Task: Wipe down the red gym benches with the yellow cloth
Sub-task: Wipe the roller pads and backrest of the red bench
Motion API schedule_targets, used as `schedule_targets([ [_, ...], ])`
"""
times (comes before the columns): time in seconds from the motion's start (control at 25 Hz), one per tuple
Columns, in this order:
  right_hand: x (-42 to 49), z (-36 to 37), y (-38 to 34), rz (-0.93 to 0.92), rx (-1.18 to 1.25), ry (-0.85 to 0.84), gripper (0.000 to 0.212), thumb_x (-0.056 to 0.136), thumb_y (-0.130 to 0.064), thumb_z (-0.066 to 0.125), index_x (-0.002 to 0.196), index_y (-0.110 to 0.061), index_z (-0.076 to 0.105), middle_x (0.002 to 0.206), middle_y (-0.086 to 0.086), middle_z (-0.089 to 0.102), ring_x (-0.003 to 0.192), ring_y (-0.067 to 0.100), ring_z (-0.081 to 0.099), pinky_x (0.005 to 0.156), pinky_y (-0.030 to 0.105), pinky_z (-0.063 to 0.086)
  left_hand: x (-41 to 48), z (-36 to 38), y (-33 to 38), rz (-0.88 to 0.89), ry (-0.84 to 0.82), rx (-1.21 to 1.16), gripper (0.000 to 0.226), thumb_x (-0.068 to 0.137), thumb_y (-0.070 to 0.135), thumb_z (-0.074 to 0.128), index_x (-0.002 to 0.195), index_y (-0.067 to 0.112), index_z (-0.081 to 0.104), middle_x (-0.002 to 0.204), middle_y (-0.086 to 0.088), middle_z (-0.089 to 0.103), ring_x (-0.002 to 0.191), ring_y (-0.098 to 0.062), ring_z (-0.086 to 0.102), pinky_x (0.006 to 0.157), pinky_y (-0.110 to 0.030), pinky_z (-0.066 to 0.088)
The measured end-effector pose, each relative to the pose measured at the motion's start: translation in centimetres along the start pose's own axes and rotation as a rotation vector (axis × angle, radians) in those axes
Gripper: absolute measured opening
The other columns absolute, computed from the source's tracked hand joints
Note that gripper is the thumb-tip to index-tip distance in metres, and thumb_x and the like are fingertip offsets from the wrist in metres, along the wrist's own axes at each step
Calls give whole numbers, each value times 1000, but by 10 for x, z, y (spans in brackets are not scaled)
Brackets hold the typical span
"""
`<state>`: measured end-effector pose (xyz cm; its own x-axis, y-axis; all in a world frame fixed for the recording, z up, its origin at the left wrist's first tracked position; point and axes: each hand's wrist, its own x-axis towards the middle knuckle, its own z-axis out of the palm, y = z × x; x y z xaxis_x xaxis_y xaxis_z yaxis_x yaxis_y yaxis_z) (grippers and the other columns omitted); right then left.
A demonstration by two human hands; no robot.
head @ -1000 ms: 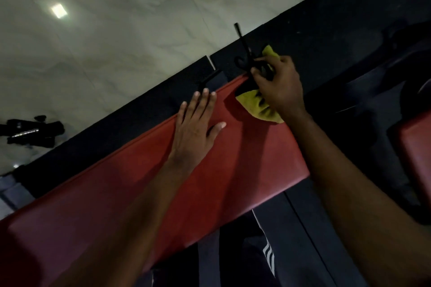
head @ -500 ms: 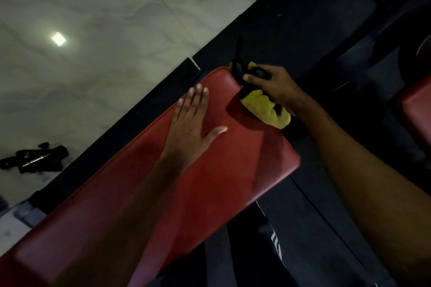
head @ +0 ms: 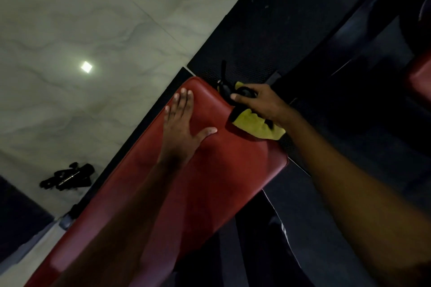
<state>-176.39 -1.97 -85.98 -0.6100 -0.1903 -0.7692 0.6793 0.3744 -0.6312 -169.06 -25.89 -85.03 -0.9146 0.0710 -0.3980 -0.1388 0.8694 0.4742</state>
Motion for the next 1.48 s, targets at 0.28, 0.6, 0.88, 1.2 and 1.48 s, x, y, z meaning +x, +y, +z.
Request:
schedule_targets([
  [0.28,-46,-17,39,84,-128,71,47,87,-49,74,129,-30,66,119,-6,70,105,12,66,97,41,54,0,0,2,-12,-4,-2,110,77,76,52,160,15,14,168,-1,10,151,-8,-4,125,-44,0],
  [0.6,-69,1,48,40,-286,241,50,90,-62,61,131,-33,62,123,-6,60,111,17,60,92,40,52,0,-2,0,-2,-35,24,111,78,79,46,161,17,7,167,5,1,152,-5,-10,124,-35,-7],
  [0.88,-105,-20,49,228,-130,336,64,90,-60,63,143,-25,55,132,3,65,117,24,63,98,36,51,3,-23,25,-71,-126,81,113,78,77,49,160,9,12,168,-9,10,156,-23,6,124,-40,1],
  [1.2,-226,-105,-44,114,-87,569,60,87,-58,68,138,-26,60,119,-1,70,95,17,69,67,28,59,5,-136,163,144,-114,-311,50,94,23,69,142,19,56,151,-9,49,141,-23,44,118,-31,31],
  [1.48,-374,-175,-161,-74,-115,824,47,93,-49,66,132,-23,65,106,0,71,83,15,69,64,21,48,-28,-248,302,541,-3,-351,46,92,30,66,138,22,61,144,-5,58,135,-19,52,114,-39,41],
])
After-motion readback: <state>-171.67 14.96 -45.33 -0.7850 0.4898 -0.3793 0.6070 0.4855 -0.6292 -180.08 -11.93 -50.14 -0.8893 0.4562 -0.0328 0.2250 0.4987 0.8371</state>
